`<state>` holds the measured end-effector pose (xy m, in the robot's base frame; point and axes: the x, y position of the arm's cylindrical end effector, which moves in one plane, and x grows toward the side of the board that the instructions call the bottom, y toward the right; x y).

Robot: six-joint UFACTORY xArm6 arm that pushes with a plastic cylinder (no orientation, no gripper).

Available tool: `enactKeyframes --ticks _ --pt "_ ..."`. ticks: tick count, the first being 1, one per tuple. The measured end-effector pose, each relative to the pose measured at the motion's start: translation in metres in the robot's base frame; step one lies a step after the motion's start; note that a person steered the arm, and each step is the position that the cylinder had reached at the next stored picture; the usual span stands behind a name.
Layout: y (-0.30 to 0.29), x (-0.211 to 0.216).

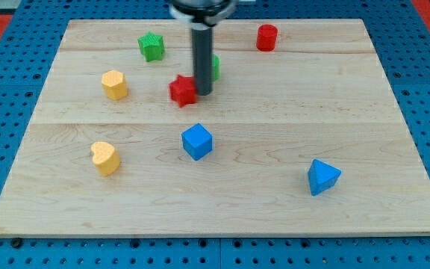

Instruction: Push the red circle into the yellow hexagon

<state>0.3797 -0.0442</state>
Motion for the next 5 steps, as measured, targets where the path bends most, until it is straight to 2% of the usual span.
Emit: enactKeyframes --ticks 1,2,3,4,5 --pt "0.044 0.004" --pt "0.136 -0.018" --pt "0.199 -0.068" --pt "0.184 -0.131" --pt "0.155 -0.161"
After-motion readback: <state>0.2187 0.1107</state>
